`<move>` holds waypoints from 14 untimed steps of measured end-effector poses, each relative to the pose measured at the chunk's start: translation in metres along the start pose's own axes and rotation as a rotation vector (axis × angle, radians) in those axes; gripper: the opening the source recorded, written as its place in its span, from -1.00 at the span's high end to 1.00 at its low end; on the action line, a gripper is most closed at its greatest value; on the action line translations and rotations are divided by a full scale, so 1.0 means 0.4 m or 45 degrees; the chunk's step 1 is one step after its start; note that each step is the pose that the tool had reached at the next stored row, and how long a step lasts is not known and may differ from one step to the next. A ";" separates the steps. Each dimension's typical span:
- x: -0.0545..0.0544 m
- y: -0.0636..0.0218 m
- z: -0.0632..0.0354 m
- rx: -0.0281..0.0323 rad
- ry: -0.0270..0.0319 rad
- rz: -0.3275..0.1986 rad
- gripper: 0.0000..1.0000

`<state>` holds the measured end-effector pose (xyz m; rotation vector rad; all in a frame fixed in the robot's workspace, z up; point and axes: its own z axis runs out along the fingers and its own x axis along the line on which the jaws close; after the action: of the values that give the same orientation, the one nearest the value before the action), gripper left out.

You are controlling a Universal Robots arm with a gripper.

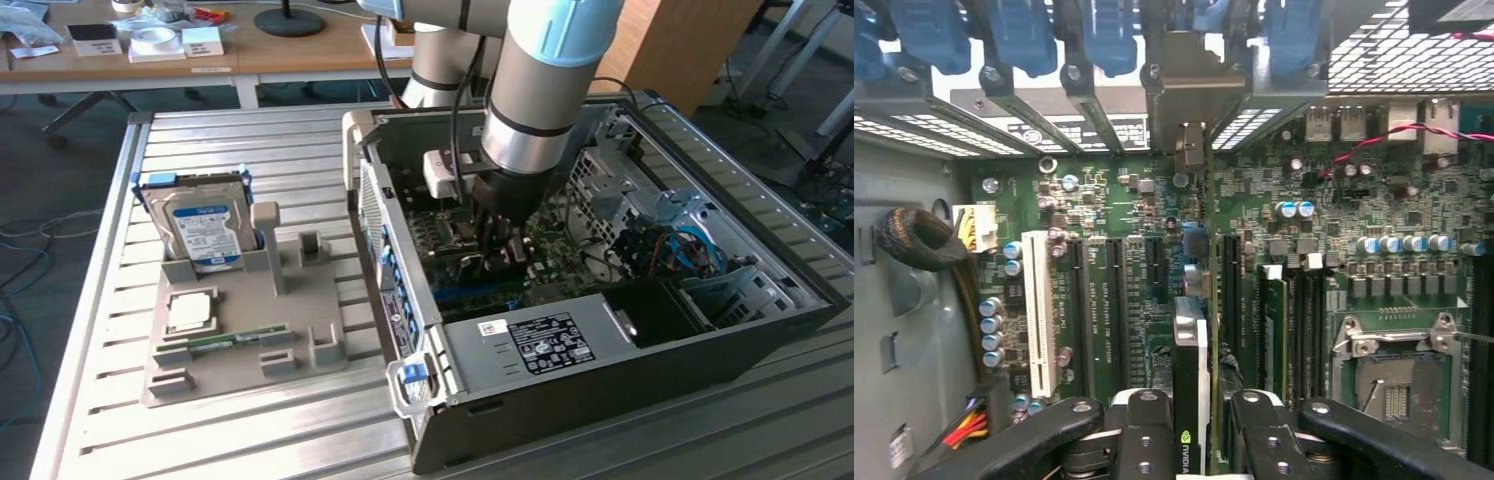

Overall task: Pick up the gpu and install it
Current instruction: 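Insert the gpu into the slot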

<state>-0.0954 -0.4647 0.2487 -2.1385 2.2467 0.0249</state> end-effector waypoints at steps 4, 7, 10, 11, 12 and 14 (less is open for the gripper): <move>0.000 0.000 0.000 0.0003 0.0052 0.000 0.46; 0.000 0.000 0.000 0.0011 0.0213 0.000 0.46; 0.000 0.000 0.000 0.0011 0.0225 0.000 0.46; 0.000 0.000 0.000 0.0011 0.0225 0.000 0.46; 0.000 0.000 0.000 0.0010 0.0218 0.000 0.46; 0.000 0.000 0.001 0.0009 0.0189 0.000 0.46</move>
<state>-0.0955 -0.4646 0.2484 -2.1455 2.2543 0.0082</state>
